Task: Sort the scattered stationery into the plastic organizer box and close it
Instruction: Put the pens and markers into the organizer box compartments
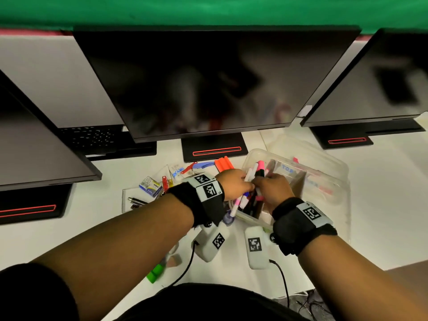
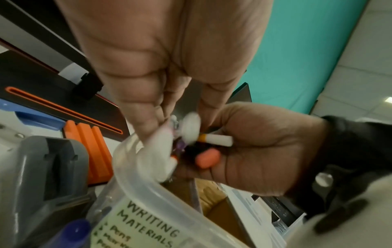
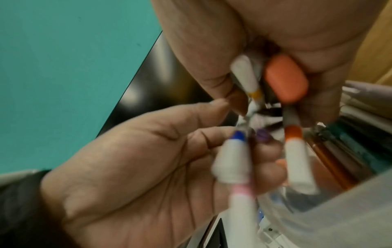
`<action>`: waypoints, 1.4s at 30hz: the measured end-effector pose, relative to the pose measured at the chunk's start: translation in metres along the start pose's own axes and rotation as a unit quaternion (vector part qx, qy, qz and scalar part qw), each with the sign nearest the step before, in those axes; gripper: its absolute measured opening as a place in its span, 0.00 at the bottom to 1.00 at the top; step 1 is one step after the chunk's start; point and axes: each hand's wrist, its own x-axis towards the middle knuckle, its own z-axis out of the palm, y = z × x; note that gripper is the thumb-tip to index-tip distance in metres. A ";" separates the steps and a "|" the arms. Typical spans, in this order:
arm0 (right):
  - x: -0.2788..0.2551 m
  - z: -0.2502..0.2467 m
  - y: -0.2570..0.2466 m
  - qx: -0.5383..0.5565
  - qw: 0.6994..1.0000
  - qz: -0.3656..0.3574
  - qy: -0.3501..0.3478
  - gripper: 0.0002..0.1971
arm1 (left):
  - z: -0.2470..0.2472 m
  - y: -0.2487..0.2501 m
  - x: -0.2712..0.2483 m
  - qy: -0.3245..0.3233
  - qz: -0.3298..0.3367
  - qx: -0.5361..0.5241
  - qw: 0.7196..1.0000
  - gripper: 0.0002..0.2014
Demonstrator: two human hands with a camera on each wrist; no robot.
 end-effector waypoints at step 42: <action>-0.023 0.193 0.039 -0.574 0.690 -0.317 -0.306 0.13 | -0.083 -0.237 -0.062 0.089 -0.118 0.289 0.946 0.26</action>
